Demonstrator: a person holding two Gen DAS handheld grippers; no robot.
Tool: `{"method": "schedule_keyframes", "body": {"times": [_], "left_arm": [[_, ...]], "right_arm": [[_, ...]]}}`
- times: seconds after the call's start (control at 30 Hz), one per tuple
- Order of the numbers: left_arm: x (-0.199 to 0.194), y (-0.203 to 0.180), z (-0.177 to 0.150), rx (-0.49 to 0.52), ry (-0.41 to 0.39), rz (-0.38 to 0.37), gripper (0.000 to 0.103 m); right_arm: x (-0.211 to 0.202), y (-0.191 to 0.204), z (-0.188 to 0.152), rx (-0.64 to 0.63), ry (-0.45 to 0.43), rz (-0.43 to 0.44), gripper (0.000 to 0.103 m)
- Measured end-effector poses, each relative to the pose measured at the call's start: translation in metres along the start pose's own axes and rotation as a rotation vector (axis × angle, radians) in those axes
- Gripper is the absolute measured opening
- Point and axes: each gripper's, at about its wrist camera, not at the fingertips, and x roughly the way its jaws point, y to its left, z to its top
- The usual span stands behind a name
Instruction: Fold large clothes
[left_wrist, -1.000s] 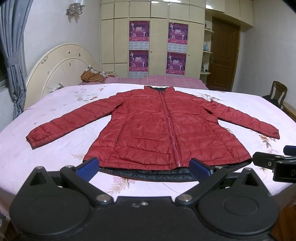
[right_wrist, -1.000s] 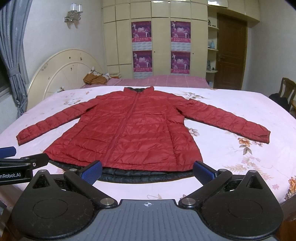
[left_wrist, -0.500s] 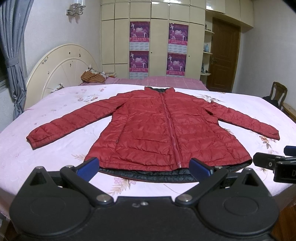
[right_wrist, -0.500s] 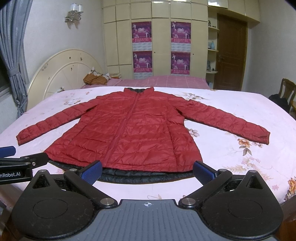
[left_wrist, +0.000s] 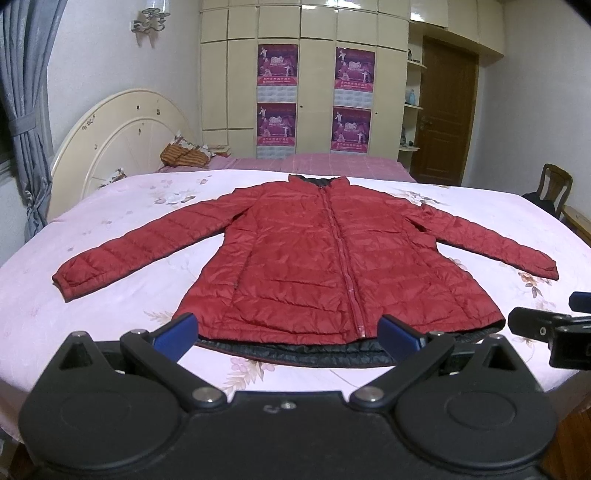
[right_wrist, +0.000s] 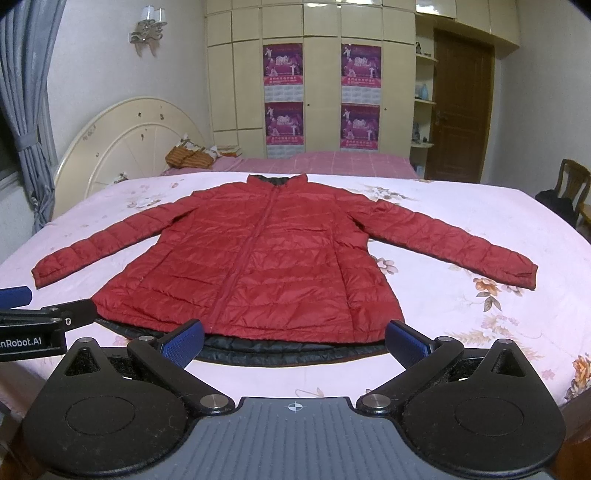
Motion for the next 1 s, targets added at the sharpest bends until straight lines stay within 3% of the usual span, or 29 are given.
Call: {"method": "schedule_keyframes", "body": {"times": [1.0], "left_arm": [[0.0009, 0.0023, -0.0006, -0.001, 0.000, -0.003, 0.103]], "right_arm": [[0.0048, 0.0059, 0.0023, -0.014, 0.004, -0.006, 0.103]]}}
